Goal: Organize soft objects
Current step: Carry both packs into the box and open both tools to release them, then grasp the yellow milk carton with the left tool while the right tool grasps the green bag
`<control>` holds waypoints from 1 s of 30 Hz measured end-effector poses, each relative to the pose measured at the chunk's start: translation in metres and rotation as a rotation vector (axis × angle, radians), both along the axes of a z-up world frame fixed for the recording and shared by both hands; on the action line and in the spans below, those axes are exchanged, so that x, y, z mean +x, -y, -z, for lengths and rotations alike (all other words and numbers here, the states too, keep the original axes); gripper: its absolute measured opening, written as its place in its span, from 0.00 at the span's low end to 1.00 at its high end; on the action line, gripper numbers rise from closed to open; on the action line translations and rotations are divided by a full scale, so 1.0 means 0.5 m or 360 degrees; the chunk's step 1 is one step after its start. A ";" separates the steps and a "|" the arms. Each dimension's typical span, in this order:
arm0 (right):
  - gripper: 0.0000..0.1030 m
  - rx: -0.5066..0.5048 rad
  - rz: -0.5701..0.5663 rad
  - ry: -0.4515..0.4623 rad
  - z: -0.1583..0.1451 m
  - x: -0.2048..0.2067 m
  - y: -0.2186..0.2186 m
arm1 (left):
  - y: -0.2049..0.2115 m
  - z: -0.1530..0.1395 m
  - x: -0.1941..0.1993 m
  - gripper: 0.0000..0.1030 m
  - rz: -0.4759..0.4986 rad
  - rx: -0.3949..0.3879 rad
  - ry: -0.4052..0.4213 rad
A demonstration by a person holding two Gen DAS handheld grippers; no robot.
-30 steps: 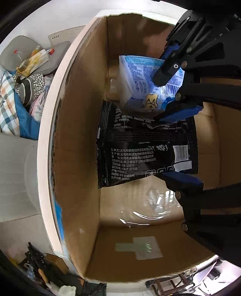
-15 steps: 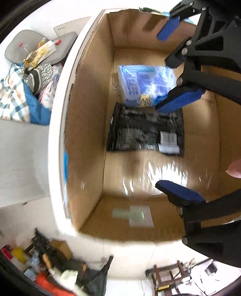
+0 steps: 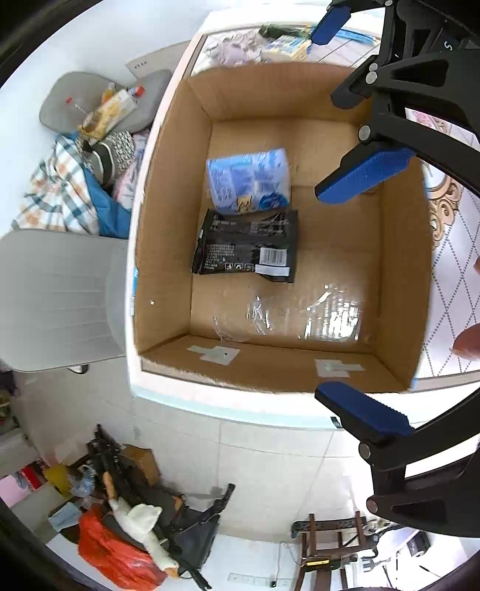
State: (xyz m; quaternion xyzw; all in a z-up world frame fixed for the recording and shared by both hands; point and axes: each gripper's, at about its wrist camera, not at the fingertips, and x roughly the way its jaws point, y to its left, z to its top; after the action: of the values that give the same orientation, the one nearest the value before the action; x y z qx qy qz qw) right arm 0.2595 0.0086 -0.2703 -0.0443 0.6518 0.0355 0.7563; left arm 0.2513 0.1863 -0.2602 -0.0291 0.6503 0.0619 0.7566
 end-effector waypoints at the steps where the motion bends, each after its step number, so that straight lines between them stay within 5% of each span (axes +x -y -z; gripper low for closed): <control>1: 1.00 0.0005 -0.0001 0.0010 -0.011 -0.012 0.002 | 0.006 -0.019 -0.013 0.96 0.0014 0.0013 0.0030; 11: 1.00 0.0148 0.0020 0.0132 -0.150 -0.155 0.035 | 0.039 -0.165 -0.138 0.96 0.0066 0.0000 0.0276; 20: 1.00 0.0349 0.0065 0.0181 -0.221 -0.243 0.086 | 0.098 -0.234 -0.183 0.96 0.0157 -0.0038 0.0285; 24: 1.00 0.0440 0.0213 0.0293 -0.242 -0.268 0.175 | 0.184 -0.258 -0.172 0.96 0.0291 0.0003 0.0334; 30: 1.00 0.0330 0.0512 0.0368 -0.254 -0.273 0.381 | 0.348 -0.235 -0.112 0.96 0.0480 -0.0241 0.0260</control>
State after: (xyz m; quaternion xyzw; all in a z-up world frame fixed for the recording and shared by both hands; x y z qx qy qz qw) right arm 0.1229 -0.1819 -0.1431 0.1344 0.5524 -0.0240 0.8223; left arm 0.1952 0.0121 -0.1428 0.0068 0.5865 -0.1038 0.8032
